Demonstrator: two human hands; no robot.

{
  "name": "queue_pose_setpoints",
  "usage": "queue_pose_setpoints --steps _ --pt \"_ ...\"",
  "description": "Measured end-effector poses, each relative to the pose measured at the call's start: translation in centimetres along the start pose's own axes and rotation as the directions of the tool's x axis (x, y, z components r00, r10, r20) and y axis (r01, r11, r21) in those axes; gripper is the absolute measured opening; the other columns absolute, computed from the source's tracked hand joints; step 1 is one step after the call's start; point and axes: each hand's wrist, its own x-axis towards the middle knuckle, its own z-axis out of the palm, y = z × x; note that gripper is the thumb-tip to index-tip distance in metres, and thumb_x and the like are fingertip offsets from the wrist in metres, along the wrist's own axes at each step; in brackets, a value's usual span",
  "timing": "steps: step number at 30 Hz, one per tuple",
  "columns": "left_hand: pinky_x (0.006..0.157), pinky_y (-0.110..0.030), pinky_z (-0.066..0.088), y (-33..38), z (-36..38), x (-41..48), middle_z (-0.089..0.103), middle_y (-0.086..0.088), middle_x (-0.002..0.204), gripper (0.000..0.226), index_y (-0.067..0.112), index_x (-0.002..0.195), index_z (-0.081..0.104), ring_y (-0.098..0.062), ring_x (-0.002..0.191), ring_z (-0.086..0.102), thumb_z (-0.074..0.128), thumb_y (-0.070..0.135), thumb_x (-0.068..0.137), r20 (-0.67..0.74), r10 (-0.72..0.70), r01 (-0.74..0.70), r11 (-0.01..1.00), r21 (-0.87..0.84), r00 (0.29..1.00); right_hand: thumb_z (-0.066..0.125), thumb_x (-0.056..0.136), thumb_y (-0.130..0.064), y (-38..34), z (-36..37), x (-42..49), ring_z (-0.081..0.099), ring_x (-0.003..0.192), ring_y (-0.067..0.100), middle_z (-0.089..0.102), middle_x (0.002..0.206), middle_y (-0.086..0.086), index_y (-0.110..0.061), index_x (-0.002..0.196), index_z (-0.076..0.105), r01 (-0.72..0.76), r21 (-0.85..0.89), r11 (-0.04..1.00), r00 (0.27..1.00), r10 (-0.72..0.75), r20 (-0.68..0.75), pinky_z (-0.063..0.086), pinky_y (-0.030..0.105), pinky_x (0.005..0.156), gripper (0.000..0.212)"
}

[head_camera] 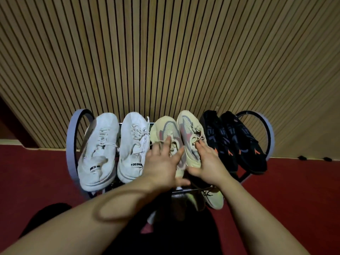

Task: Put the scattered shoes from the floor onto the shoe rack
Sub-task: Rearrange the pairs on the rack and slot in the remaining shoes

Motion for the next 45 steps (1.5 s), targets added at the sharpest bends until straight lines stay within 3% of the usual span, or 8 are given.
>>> queue_pose_setpoints --steps 7,11,14,22,32,40,42,45 --pt "0.114 -0.046 -0.011 -2.7 0.3 -0.1 -0.027 -0.014 0.153 0.112 0.026 0.148 -0.016 -0.038 0.142 -0.015 0.052 0.074 0.073 0.134 0.138 -0.167 0.957 0.238 0.981 0.066 0.080 -0.047 -0.2 0.2 0.0 0.010 0.144 0.026 0.002 0.160 0.004 -0.015 0.152 0.008 0.000 -0.044 0.999 1.000 0.002 0.029 0.010 0.032 0.115 0.098" --pt "0.117 -0.042 0.015 -2.8 0.6 0.7 -0.018 -0.008 0.157 0.102 0.017 0.150 -0.010 -0.036 0.143 -0.015 0.046 0.068 0.081 0.172 0.175 -0.200 0.970 0.138 0.969 0.065 0.083 -0.040 -0.4 0.5 -0.4 0.009 0.145 0.023 0.006 0.159 0.005 -0.014 0.151 0.012 -0.018 0.133 0.991 0.997 0.027 -0.066 0.007 0.026 0.113 0.090" --pt "0.116 -0.035 0.014 -2.9 0.5 1.4 -0.014 -0.008 0.158 0.097 0.012 0.150 -0.008 -0.028 0.145 -0.012 0.041 0.064 0.086 0.133 0.133 -0.149 0.982 0.117 0.982 0.064 0.084 -0.041 -0.4 0.2 -0.7 0.007 0.146 0.020 0.009 0.159 0.004 -0.014 0.150 0.015 -0.017 0.184 0.983 0.995 0.034 -0.089 0.006 0.021 0.111 0.087" --pt "0.114 -0.036 0.020 -2.9 1.1 1.4 0.003 -0.011 0.159 0.092 0.008 0.150 0.001 -0.025 0.146 0.004 0.035 0.065 0.088 0.114 0.072 -0.098 0.966 0.240 0.991 0.056 0.088 -0.044 -1.3 0.3 -0.4 0.000 0.142 0.039 -0.005 0.160 0.002 -0.030 0.151 0.004 -0.096 -0.056 0.994 0.992 0.100 0.081 0.009 0.043 0.115 0.083" --pt "0.105 -0.035 0.029 -1.8 1.2 1.8 0.030 -0.019 0.149 0.095 -0.003 0.147 0.009 -0.031 0.134 0.029 0.038 0.065 0.087 0.091 0.052 -0.083 0.922 0.378 0.994 0.053 0.089 -0.047 -2.1 -0.4 0.8 0.016 0.135 0.039 -0.002 0.160 0.005 -0.034 0.150 0.006 -0.078 -0.235 0.969 0.978 0.120 0.170 0.014 0.043 0.113 0.079" --pt "0.096 -0.036 0.036 -3.5 -1.8 3.7 0.050 -0.011 0.125 0.076 0.015 0.125 0.048 -0.029 0.117 0.044 0.038 0.075 0.079 0.153 0.134 -0.168 0.956 0.242 0.979 0.053 0.082 -0.063 -1.8 -2.3 2.8 0.028 0.128 0.041 0.015 0.156 0.011 -0.030 0.151 0.003 0.180 -0.520 0.835 0.939 0.011 0.344 0.026 0.041 0.107 0.091" --pt "0.100 -0.038 0.033 -3.4 -2.3 5.2 0.045 -0.012 0.133 0.063 0.015 0.130 0.045 -0.031 0.125 0.040 0.035 0.062 0.091 0.168 0.079 -0.111 0.976 0.190 0.983 0.052 0.081 -0.065 -1.9 -2.4 3.0 0.029 0.128 0.039 0.019 0.154 0.010 -0.031 0.150 0.003 0.181 -0.533 0.827 0.941 0.011 0.338 0.026 0.041 0.105 0.092" --pt "0.113 -0.038 0.020 -2.2 -0.9 6.7 0.023 -0.013 0.150 0.052 0.012 0.141 0.027 -0.030 0.139 0.020 0.034 0.040 0.098 0.022 -0.002 0.002 1.000 0.000 1.000 0.050 0.080 -0.068 -1.3 -2.3 2.7 0.025 0.132 0.038 0.015 0.155 0.006 -0.035 0.150 0.001 0.161 -0.527 0.835 0.944 0.025 0.329 0.024 0.044 0.105 0.091"
